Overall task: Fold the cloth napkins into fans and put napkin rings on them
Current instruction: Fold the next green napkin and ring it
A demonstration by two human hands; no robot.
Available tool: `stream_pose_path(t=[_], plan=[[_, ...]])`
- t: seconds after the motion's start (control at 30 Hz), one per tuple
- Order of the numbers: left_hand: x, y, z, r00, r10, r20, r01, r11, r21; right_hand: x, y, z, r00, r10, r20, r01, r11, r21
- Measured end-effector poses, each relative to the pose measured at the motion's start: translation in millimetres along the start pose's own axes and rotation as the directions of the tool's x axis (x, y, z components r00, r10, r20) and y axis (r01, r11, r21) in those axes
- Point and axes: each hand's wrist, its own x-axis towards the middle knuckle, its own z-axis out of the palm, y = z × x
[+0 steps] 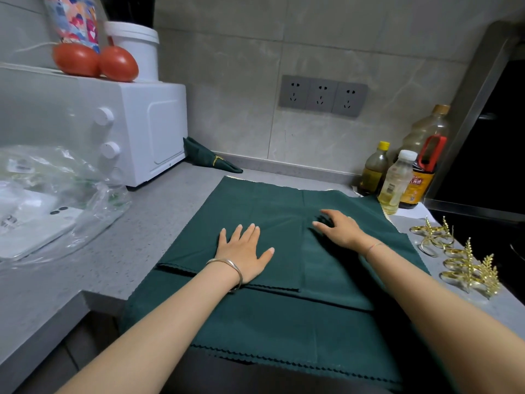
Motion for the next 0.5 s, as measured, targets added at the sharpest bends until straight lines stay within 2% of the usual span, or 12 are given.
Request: stream_pose_path(t=[0.1,0.27,0.43,0.5], plan=[[6,14,4,1.0,0.015,-0.002,-0.015,1.0,-0.007,5,15,-8,0.993,0.091,0.073,-0.086,0.994,-0.06],[9,32,12,0.999,-0.042,-0.013,0.042,0.999,-0.008,15,16,-11,0.993,0.106,0.049,-0.1,0.987,-0.122],[9,41,14,0.996,-0.086,-0.024,0.086,0.996,-0.015,25,19,-22,0.967,0.173,0.186,-0.148,0.979,-0.14],[10,42,15,0.995,-0.091,-0.032,0.091,0.996,-0.019,26,20,-26,0.975,0.147,0.165,-0.12,0.98,-0.161]])
